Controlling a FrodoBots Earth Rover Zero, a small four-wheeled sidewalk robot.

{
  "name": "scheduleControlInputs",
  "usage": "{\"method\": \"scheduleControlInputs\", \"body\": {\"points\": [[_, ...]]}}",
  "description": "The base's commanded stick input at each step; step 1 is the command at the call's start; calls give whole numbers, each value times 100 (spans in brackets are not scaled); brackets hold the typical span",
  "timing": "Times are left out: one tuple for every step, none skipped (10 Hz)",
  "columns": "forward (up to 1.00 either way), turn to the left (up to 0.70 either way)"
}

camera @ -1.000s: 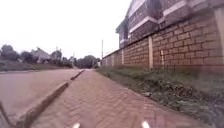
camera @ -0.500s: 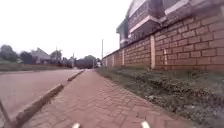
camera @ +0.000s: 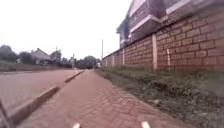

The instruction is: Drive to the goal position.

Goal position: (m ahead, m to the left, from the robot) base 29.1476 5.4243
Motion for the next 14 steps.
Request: {"method": "scheduleControlInputs", "body": {"points": [[50,24],[50,25],[50,36],[50,47],[50,50],[50,50],[50,50],[50,50],[50,50],[50,50],[50,50],[50,42],[50,31],[50,15]]}}
